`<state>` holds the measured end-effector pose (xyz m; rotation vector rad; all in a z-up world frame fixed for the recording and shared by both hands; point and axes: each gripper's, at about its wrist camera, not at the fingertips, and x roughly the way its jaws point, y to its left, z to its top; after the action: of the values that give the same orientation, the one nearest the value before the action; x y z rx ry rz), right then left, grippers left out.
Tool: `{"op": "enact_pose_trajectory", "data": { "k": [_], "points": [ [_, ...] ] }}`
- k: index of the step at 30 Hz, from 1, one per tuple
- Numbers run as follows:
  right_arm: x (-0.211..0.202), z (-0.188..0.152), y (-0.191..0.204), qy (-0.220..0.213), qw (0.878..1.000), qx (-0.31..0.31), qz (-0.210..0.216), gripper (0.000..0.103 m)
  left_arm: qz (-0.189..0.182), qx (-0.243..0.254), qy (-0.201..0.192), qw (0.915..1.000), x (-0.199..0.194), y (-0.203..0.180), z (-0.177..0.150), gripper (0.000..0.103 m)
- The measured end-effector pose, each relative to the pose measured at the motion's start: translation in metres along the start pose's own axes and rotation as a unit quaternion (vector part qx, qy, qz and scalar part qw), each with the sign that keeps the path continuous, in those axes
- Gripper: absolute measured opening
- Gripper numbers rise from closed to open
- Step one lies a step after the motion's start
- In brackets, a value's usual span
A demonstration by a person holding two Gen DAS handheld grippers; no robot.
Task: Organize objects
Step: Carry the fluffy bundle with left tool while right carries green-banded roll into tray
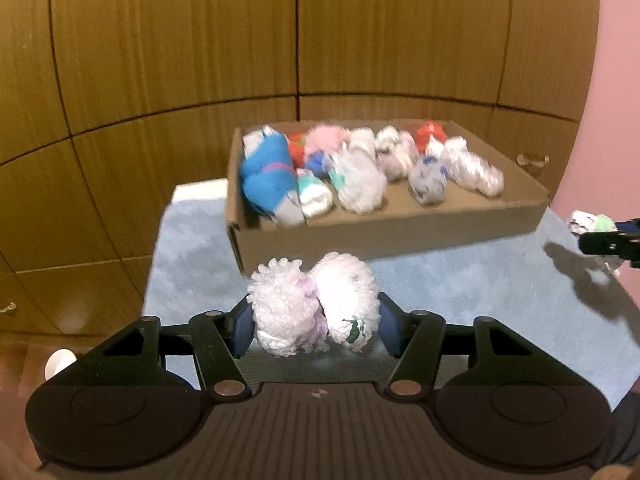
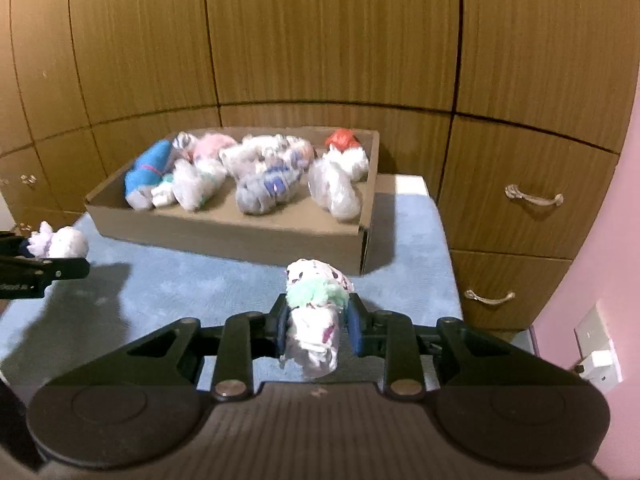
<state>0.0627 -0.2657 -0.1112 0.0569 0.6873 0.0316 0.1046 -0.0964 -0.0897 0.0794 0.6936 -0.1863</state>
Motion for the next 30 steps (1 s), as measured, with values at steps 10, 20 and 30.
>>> {"op": "enact_pose_trajectory", "data": {
  "k": [10, 20, 30],
  "points": [
    [0.003, 0.096, 0.022, -0.016, 0.991, -0.044, 0.126, 0.026, -0.022, 0.039, -0.013, 0.9989, 0.001, 0.002, 0.083, 0.066],
    [0.084, 0.120, 0.053, 0.059, 0.974, -0.083, 0.204, 0.026, -0.085, 0.029, 0.068, 0.9937, 0.069, 0.014, 0.103, 0.066],
    [0.113, 0.117, 0.057, 0.095, 0.967, -0.095, 0.217, 0.027, -0.098, 0.036, 0.092, 0.9903, 0.093, 0.010, 0.090, 0.066]
  ]
}}
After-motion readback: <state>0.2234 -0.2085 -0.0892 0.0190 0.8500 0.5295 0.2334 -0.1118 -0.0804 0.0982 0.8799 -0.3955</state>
